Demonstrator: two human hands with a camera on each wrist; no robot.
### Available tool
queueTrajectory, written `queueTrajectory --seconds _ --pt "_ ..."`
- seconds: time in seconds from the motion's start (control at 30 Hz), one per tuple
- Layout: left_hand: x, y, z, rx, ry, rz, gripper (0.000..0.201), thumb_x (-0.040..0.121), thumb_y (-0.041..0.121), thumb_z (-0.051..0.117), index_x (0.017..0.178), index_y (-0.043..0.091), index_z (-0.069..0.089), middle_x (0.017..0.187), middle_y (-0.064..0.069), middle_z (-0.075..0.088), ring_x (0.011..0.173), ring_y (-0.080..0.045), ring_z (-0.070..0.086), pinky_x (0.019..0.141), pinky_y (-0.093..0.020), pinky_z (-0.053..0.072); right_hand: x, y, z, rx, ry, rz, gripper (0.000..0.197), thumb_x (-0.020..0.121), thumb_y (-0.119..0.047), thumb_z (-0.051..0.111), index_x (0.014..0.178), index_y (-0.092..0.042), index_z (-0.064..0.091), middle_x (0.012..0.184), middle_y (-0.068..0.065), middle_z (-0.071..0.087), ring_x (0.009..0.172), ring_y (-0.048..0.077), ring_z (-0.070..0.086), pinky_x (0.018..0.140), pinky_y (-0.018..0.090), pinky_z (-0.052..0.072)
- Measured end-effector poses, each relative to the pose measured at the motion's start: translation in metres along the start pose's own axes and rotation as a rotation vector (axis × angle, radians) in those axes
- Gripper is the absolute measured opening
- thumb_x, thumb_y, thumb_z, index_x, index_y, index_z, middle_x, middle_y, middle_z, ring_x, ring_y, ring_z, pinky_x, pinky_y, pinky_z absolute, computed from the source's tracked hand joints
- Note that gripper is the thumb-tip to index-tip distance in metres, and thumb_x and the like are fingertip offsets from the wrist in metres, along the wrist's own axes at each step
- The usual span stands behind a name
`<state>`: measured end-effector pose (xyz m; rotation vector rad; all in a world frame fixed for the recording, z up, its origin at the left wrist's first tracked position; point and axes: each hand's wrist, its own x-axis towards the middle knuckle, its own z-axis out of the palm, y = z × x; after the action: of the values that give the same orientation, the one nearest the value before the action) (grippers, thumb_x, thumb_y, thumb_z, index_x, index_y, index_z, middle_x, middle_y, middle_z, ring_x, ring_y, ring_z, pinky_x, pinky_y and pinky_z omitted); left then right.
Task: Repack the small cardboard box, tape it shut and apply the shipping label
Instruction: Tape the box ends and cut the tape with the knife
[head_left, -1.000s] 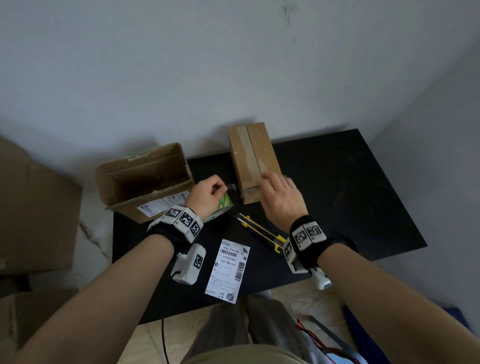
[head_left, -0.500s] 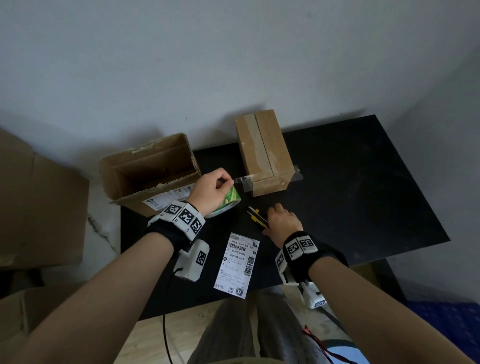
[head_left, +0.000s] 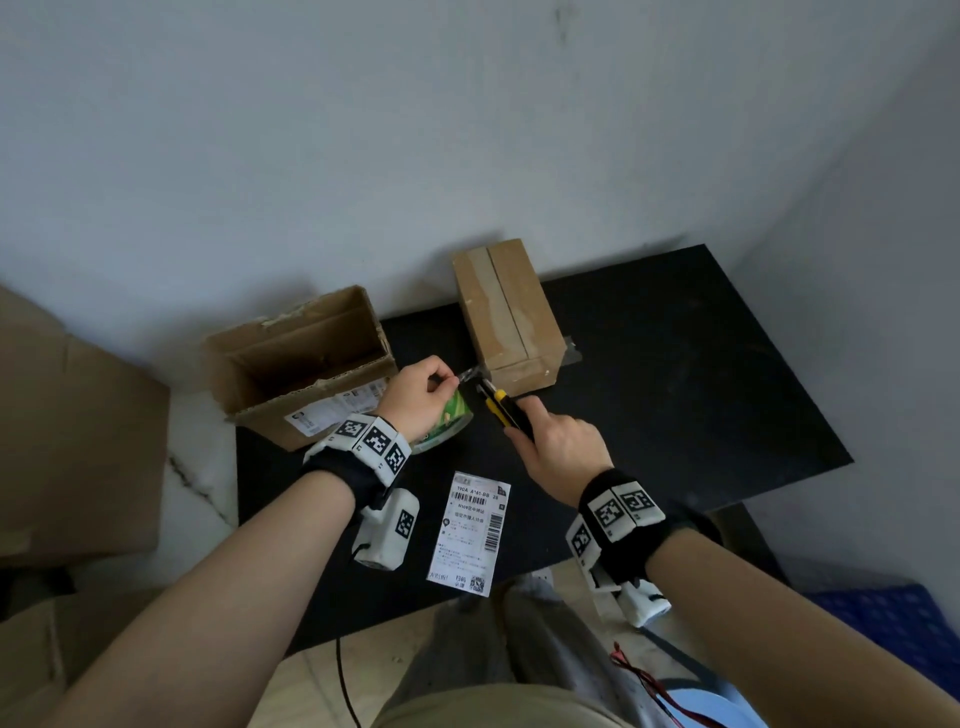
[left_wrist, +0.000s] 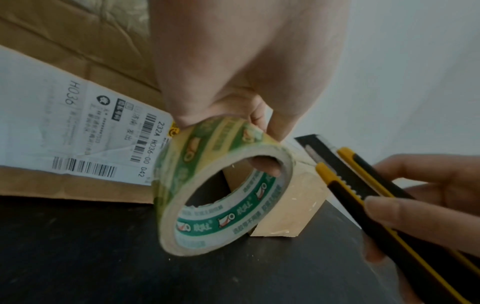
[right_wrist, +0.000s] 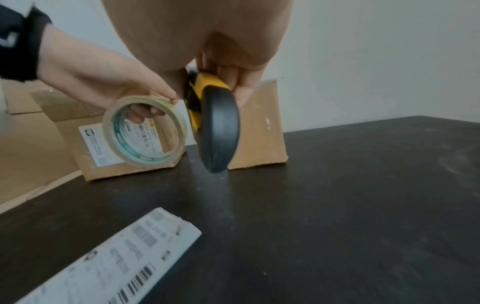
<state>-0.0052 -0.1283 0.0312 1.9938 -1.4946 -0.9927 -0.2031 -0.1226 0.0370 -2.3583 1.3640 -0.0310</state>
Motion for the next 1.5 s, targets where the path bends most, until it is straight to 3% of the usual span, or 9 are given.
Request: queueTrajectory --seconds 0.13,0.27,0.5,0.63,0.73,1.03,1.23,1.5 --pt "0.000 0.002 0.002 -0.011 0.014 0.009 0.013 0.094 0.021 0.051 0.098 0.012 0.059 0.097 -0.007 0.064 0.093 -0.021 0.062 0.083 -0.040 0.053 0.007 -0.012 0.000 -0.064 0.010 0.025 0.030 0.098 -0.035 0.038 0.117 -0.013 0.045 0.088 0.005 0.067 0.077 0.029 0.064 0.060 0.031 0.034" --pt "-0.001 0.004 0.003 -0.003 0.015 0.030 0.010 0.094 0.021 0.051 0.095 0.014 0.058 0.095 -0.006 0.064 0.091 -0.019 0.062 0.082 -0.037 0.052 0.008 -0.016 0.002 -0.113 0.037 0.008 0.028 0.098 -0.033 0.040 0.114 -0.011 0.047 0.092 0.006 0.068 0.079 0.032 0.064 0.060 0.031 0.035" --pt "-0.002 0.002 0.004 0.015 0.024 0.017 0.009 0.094 0.021 0.052 0.089 0.016 0.058 0.092 -0.006 0.064 0.089 -0.021 0.062 0.083 -0.042 0.052 0.014 -0.023 0.004 -0.215 0.031 -0.040 0.026 0.097 -0.027 0.038 0.116 -0.011 0.049 0.098 0.006 0.065 0.082 0.032 0.064 0.059 0.032 0.034" --pt "-0.004 0.001 0.004 0.016 0.006 0.030 0.007 0.093 0.023 0.052 0.089 0.021 0.058 0.094 -0.004 0.064 0.090 -0.018 0.062 0.082 -0.039 0.052 0.016 -0.014 0.009 -0.262 -0.025 0.020 0.023 0.096 -0.020 0.041 0.115 -0.010 0.048 0.096 0.006 0.066 0.081 0.030 0.065 0.058 0.032 0.035" --pt "-0.004 0.001 0.003 0.007 0.038 0.004 0.006 0.094 0.023 0.052 0.091 0.020 0.058 0.096 -0.005 0.063 0.092 -0.019 0.061 0.082 -0.038 0.051 0.013 -0.004 0.014 -0.241 -0.056 0.073 0.024 0.098 -0.026 0.038 0.114 -0.010 0.048 0.096 0.007 0.067 0.083 0.031 0.065 0.059 0.033 0.038" --pt "-0.003 -0.003 0.003 -0.005 0.018 -0.059 0.013 0.094 0.023 0.051 0.100 0.015 0.059 0.099 -0.007 0.063 0.095 -0.020 0.060 0.084 -0.037 0.051 0.027 0.017 0.034 0.042 -0.313 0.263 0.032 0.094 -0.035 0.051 0.120 -0.016 0.053 0.114 0.006 0.060 0.103 0.025 0.059 0.079 0.035 0.047" --pt "0.001 -0.002 0.003 -0.015 0.013 -0.046 0.015 0.095 0.023 0.051 0.102 0.013 0.060 0.101 -0.007 0.064 0.096 -0.019 0.060 0.084 -0.037 0.051 0.034 0.027 0.047 0.125 -0.355 0.336 0.036 0.094 -0.030 0.053 0.126 -0.015 0.045 0.117 0.010 0.059 0.104 0.027 0.059 0.078 0.035 0.048" --pt "0.003 -0.002 0.002 0.003 0.004 -0.053 0.015 0.095 0.023 0.050 0.103 0.014 0.059 0.103 -0.007 0.063 0.098 -0.019 0.059 0.086 -0.038 0.050 0.035 0.035 0.050 0.073 -0.315 0.291 0.039 0.094 -0.030 0.052 0.128 -0.013 0.048 0.125 0.008 0.048 0.112 0.025 0.052 0.092 0.037 0.047"
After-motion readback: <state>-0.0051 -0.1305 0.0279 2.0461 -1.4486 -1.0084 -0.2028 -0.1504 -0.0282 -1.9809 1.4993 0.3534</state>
